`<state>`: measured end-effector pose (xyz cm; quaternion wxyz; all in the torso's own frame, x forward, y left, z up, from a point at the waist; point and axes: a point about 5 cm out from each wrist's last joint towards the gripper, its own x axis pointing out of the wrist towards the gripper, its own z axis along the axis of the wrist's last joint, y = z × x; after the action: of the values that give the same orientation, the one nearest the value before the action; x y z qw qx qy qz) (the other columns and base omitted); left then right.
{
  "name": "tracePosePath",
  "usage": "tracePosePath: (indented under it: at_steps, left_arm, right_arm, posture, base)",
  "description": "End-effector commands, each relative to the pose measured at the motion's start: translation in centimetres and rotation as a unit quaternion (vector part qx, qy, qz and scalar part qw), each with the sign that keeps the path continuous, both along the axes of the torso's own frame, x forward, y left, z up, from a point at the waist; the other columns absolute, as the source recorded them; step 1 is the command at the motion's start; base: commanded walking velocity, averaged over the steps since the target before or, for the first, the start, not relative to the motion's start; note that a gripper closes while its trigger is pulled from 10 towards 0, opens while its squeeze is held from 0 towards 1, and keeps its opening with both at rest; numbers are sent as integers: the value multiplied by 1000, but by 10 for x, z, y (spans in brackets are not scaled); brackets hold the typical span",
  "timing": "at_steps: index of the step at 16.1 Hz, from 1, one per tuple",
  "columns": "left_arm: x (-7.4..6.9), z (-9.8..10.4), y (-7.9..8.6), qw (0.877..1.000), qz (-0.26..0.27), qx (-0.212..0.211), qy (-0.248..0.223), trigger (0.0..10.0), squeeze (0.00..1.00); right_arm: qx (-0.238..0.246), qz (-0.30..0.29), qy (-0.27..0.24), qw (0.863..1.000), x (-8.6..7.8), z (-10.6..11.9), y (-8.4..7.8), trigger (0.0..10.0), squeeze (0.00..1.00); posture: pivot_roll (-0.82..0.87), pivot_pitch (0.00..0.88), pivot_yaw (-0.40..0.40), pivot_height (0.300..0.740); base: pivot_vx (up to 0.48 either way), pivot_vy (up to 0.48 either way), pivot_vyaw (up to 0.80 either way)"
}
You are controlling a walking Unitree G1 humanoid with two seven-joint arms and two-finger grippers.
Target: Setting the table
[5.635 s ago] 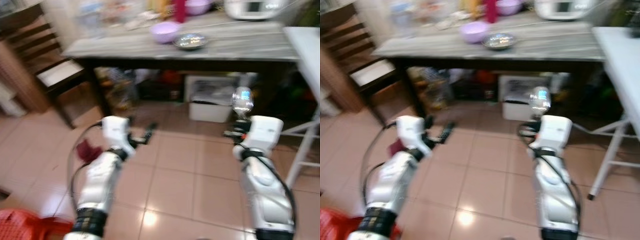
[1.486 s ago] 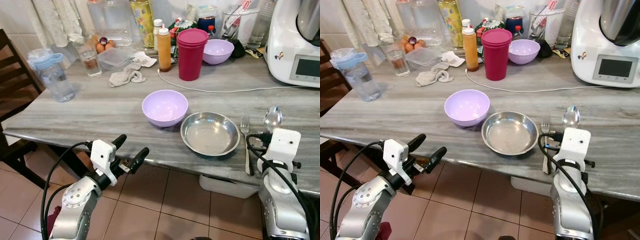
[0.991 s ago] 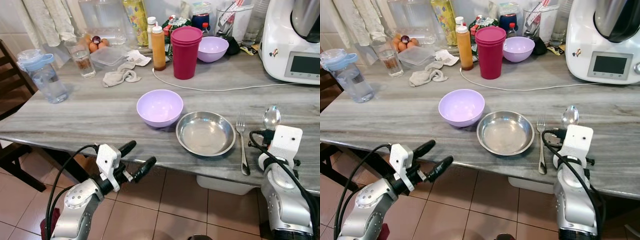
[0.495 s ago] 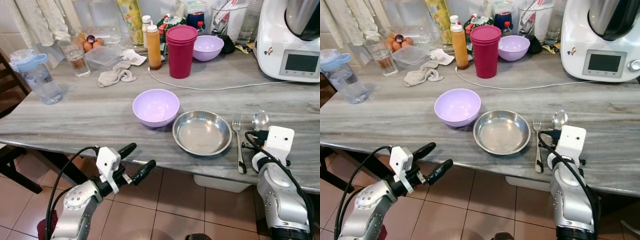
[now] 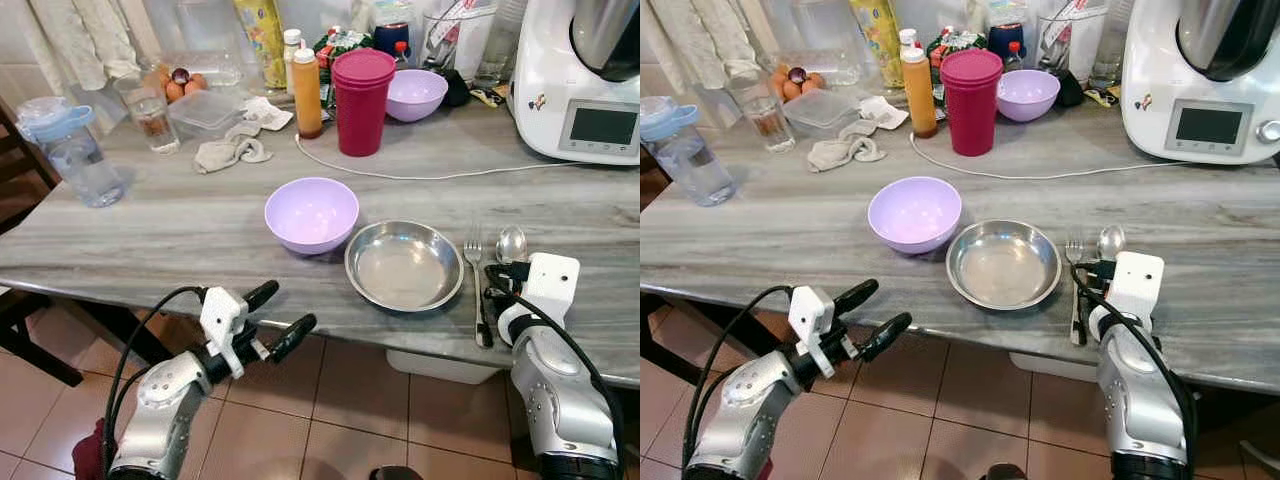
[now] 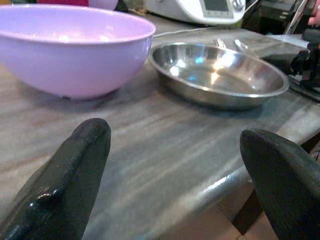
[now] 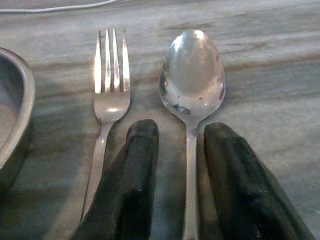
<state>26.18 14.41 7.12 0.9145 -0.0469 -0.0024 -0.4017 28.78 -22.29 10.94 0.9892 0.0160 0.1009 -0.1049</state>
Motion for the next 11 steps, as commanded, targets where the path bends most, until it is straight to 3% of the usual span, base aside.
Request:
tracePosePath:
  at_steps: [1, 3, 6, 8, 11]
  left_arm:
    - [0, 0, 13, 1000, 8, 5, -3, 10000, 0]
    - [0, -3, 32, 1000, 11, 3, -4, 10000, 0]
    - [-1, -3, 42, 1000, 1, -8, -8, 10000, 0]
    - [-3, 7, 14, 999, -26, -27, -30, 10000, 0]
    - [-3, 23, -7, 997, -35, -47, -53, 10000, 0]
  right_arm:
    - [6, 10, 29, 999, -3, -12, 5, 10000, 1000]
    - [-17, 19, 7, 1000, -2, -2, 6, 10000, 1000]
    - [-50, 26, -12, 998, -2, 6, 8, 10000, 1000]
    - [-75, 16, -38, 996, -2, 18, 7, 10000, 1000]
    - [-99, 8, -81, 992, -2, 33, 9, 10000, 1000]
  posture:
    - [-269, 101, 84, 740]
    - [-269, 100, 83, 740]
    - [-266, 98, 80, 740]
    - [-266, 98, 80, 740]
    - [-265, 96, 78, 740]
  base:
    - [0, 0, 0]
    - [0, 0, 0]
    - [0, 0, 0]
    - [0, 0, 0]
    - [0, 0, 0]
